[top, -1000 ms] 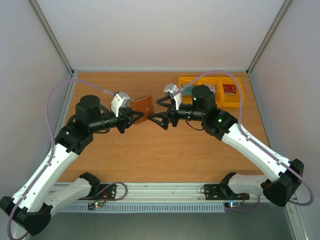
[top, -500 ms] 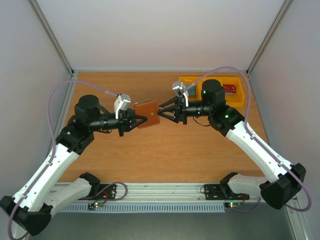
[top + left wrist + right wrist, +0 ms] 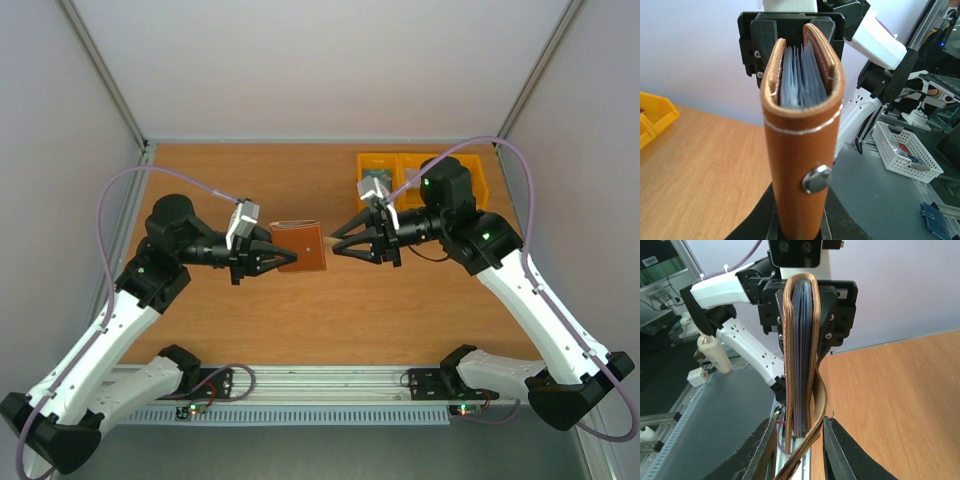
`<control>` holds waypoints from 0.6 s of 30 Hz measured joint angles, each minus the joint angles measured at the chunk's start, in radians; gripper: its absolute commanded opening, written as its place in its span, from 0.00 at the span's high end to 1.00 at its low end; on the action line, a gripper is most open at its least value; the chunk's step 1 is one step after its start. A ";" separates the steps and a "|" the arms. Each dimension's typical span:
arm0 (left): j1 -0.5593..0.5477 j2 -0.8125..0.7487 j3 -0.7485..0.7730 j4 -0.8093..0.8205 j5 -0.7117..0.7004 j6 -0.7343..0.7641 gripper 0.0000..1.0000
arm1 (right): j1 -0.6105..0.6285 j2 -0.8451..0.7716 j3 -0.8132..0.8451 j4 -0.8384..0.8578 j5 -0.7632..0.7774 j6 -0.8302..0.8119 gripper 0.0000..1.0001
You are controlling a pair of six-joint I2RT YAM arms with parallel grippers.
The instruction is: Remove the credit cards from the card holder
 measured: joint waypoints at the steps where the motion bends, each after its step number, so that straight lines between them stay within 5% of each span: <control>1: 0.000 0.000 -0.001 0.006 0.005 0.001 1.00 | 0.000 -0.003 0.001 -0.013 0.000 -0.005 0.73; 13: -0.006 0.015 -0.001 0.031 0.025 0.024 1.00 | 0.018 -0.008 -0.038 0.061 0.085 0.044 0.73; 18: -0.011 0.015 -0.001 0.032 0.064 0.050 1.00 | 0.020 0.010 -0.033 0.064 0.099 0.047 0.64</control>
